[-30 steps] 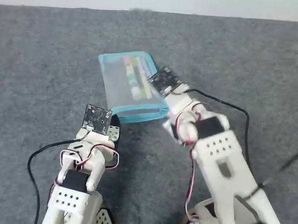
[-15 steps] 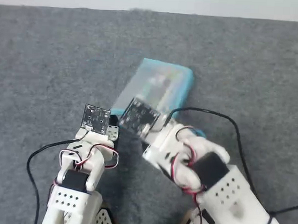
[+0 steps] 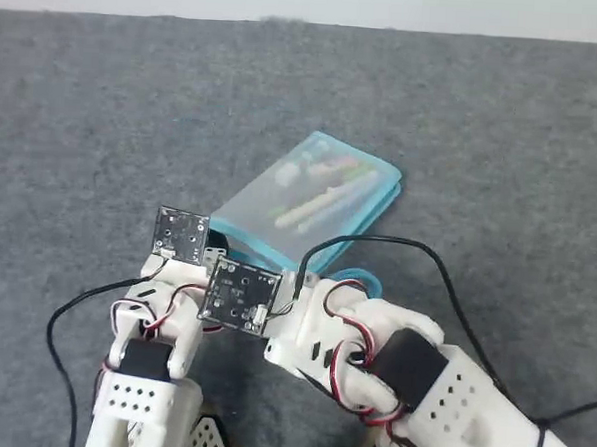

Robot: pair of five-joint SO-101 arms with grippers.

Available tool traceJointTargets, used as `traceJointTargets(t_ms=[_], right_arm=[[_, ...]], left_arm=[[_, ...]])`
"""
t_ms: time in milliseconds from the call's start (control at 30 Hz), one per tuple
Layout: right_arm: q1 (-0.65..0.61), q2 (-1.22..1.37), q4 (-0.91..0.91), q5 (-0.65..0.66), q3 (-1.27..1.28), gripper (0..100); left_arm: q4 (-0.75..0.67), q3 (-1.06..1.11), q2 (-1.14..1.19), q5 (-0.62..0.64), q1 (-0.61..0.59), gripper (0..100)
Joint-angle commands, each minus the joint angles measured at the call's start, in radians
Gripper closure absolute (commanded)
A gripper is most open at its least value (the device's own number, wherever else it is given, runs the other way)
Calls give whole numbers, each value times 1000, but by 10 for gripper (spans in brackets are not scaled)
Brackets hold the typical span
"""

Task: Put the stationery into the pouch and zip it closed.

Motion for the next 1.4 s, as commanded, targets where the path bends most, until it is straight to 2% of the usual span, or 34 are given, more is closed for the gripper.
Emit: traceJointTargets(t_ms=[0, 167, 267, 433, 567, 667, 833, 967, 1133, 1267, 1367], right_arm=[[-36, -21, -42, 20, -14, 992], [2, -79, 33, 28, -48, 992], [-74, -154, 38, 28, -100, 992], [-173, -168, -33, 37, -41, 992], [-182, -105, -128, 29, 66, 989], [-180, -19, -105, 29, 69, 944], [-180, -8, -2, 35, 29, 803], [-180, -73, 84, 43, 20, 797], [-179, -142, 326, 170, 23, 797], [-71, -150, 509, 221, 25, 797], [82, -150, 498, 227, 40, 797]], left_arm=[[-3, -59, -9, -5, 0, 988], [-3, -68, -9, -2, -28, 988], [-3, -71, -9, -3, -34, 988], [-5, -73, -9, -5, -28, 988], [-5, -71, -9, -5, -28, 988], [-5, -70, -9, -5, -28, 988], [0, -70, -9, -5, -32, 988], [0, -70, -9, -5, -34, 988], [0, -70, -9, -5, -35, 988], [0, -74, -14, -5, -37, 988], [0, -74, -14, -5, -37, 988]])
